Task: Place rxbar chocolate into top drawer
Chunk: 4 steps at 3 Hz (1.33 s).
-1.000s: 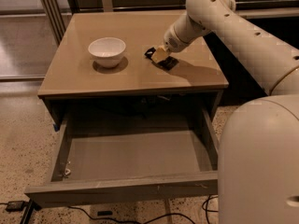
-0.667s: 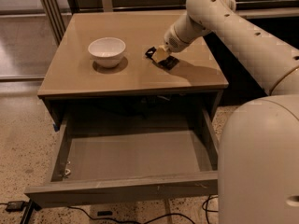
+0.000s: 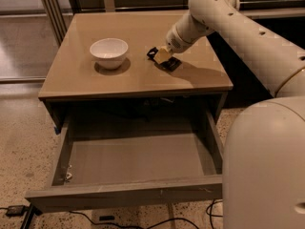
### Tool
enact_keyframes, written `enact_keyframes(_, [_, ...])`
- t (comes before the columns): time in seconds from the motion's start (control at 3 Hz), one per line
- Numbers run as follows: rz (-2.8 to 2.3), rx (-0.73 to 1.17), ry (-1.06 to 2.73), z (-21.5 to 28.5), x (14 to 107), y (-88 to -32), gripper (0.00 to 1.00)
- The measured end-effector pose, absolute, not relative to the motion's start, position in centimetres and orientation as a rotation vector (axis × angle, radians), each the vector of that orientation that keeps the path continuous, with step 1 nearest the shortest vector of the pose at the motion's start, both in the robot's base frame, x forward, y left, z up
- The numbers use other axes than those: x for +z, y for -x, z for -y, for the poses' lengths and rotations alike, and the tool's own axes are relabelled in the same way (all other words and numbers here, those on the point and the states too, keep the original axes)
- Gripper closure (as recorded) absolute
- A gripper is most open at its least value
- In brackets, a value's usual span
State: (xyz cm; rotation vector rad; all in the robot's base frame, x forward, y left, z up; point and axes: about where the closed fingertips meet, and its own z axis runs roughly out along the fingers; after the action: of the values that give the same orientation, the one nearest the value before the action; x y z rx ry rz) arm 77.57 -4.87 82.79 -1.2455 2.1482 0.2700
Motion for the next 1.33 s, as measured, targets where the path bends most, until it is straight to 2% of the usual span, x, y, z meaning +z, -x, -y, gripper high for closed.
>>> enact_keyframes(0.67, [-2.051,0.219,1.219,7.4,88.1,-73.7,1.0])
enact_keyframes(1.33, [-1.967,0.253,1.265,9.9,92.2,-67.5,1.0])
